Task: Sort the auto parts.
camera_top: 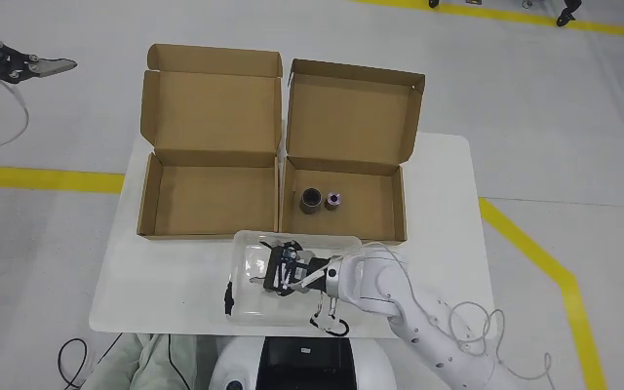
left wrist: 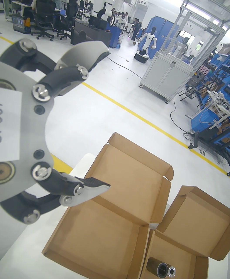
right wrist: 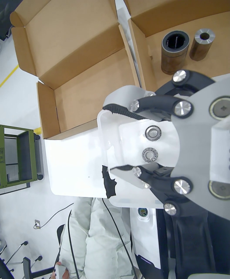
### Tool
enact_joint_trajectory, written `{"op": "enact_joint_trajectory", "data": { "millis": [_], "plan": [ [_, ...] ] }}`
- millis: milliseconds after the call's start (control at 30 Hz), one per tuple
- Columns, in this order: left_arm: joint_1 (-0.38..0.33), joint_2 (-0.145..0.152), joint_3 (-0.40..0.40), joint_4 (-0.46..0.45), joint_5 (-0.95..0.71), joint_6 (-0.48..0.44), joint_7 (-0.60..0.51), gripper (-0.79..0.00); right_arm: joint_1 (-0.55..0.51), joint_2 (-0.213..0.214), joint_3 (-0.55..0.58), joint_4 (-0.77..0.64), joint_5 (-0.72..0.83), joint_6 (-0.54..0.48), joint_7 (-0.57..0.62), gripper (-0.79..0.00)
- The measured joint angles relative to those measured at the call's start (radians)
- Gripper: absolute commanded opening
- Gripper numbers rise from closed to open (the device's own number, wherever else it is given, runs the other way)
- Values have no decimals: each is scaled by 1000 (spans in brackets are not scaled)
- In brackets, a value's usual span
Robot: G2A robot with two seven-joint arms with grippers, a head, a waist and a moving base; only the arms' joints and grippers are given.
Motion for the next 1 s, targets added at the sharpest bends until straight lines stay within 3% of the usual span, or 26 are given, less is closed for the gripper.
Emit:
{"op": "enact_joint_trajectory", "data": {
  "millis": [433, 833, 1000],
  "plan": [
    [0, 0, 0, 0, 0, 0, 0, 0, 0, 0, 0, -1, 0, 0, 2, -280],
    [0, 0, 0, 0, 0, 0, 0, 0, -15, 3, -19, 34, -27, 7, 61, -354],
    [0, 0, 0, 0, 0, 0, 0, 0, -23, 0, -31, 69, -57, 72, 119, -400]
  ]
}}
